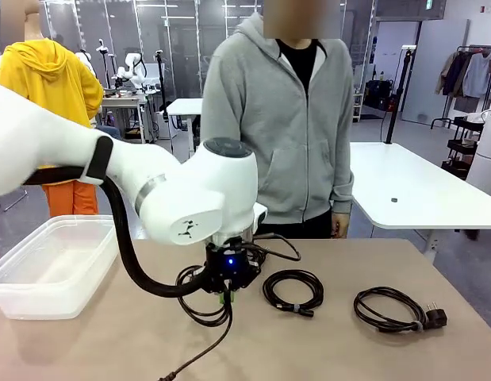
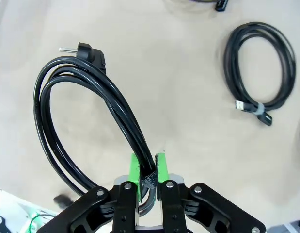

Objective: Organize and store the cables.
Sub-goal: Place the Power Cable into the Organizing box.

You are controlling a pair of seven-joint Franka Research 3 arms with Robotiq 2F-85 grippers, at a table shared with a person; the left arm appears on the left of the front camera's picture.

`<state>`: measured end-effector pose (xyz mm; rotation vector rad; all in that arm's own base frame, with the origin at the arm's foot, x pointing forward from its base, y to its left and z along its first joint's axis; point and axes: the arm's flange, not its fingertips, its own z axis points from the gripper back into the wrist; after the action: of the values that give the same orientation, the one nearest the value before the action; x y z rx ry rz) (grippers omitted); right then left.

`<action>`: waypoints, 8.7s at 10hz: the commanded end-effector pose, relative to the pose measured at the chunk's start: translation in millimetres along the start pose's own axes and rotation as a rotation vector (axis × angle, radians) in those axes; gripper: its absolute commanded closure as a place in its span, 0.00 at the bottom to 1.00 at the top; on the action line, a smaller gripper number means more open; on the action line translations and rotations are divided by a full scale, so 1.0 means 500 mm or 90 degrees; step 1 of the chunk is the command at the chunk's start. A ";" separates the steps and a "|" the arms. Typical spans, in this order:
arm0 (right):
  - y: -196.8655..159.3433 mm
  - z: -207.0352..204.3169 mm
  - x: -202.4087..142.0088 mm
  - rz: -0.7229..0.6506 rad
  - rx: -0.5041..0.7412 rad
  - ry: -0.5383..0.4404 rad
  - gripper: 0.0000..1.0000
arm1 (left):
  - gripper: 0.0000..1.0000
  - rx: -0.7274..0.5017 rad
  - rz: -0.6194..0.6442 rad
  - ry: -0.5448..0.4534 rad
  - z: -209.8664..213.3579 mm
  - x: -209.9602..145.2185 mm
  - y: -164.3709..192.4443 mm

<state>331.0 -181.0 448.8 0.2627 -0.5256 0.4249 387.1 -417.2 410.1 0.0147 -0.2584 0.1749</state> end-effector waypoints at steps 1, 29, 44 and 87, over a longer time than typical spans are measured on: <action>0.001 0.002 0.000 -0.005 0.003 0.005 0.00 | 0.94 0.000 0.002 -0.006 0.002 -0.012 0.026; 0.001 0.002 0.000 -0.005 0.003 0.005 0.00 | 0.84 -0.135 0.073 -0.185 0.378 0.123 0.664; 0.001 0.002 0.000 -0.005 0.003 0.005 0.00 | 0.84 0.058 -0.223 0.025 0.038 0.379 0.674; 0.012 0.024 0.006 0.035 -0.030 0.025 0.00 | 0.00 -0.070 -0.173 -0.006 0.034 0.355 0.730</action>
<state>330.9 -179.9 454.3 0.2339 -0.5216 0.4454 510.4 -35.8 450.9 0.0063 -0.2324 -0.0740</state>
